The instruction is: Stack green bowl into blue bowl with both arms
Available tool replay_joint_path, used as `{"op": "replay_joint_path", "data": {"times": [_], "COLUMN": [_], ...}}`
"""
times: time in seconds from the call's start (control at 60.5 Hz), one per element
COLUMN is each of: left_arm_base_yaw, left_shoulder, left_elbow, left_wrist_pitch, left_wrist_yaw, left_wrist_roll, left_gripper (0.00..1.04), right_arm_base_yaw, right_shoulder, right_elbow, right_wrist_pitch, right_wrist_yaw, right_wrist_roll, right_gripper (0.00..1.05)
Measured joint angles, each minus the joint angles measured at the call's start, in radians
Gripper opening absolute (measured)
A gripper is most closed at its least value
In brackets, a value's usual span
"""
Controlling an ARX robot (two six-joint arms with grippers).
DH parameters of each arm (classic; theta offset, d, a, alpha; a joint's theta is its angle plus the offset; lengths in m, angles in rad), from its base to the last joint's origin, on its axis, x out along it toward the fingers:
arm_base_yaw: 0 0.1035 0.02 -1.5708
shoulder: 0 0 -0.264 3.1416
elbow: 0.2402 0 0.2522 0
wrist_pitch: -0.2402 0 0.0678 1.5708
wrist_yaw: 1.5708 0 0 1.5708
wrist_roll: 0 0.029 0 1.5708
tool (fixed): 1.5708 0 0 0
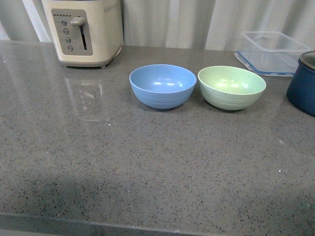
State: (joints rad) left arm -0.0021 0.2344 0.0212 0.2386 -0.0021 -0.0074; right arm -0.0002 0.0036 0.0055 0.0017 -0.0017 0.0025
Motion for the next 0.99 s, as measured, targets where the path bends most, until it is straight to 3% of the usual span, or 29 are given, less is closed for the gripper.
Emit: {"op": "replay_joint_path", "data": {"times": [0.264, 0.364, 0.529, 0.793, 0.893, 0.992], "left_arm_base_yaw": [0.000, 0.000, 0.000, 0.000, 0.000, 0.000], "left_shoulder": [-0.071, -0.196, -0.230, -0.230, -0.230, -0.230], "left_elbow": [0.000, 0.000, 0.000, 0.000, 0.000, 0.000], "left_wrist_pitch": [-0.071, -0.227, -0.237, -0.238, -0.238, -0.238], "left_wrist_yaw": [0.000, 0.001, 0.001, 0.001, 0.001, 0.002], "left_wrist_roll": [0.000, 0.000, 0.000, 0.000, 0.000, 0.000], "left_gripper": [0.04, 0.04, 0.04, 0.52, 0.70, 0.88], "right_arm_base_yaw": [0.000, 0.000, 0.000, 0.000, -0.023, 0.020], "right_shoulder": [0.000, 0.000, 0.000, 0.000, 0.098, 0.274], "right_elbow": [0.000, 0.000, 0.000, 0.000, 0.067, 0.212], "right_wrist_pitch": [0.000, 0.000, 0.000, 0.000, -0.068, -0.035], "right_wrist_yaw": [0.000, 0.000, 0.000, 0.000, -0.200, -0.264], "right_wrist_roll": [0.000, 0.000, 0.000, 0.000, -0.001, 0.006], "right_gripper": [0.95, 0.95, 0.95, 0.95, 0.95, 0.95]}}
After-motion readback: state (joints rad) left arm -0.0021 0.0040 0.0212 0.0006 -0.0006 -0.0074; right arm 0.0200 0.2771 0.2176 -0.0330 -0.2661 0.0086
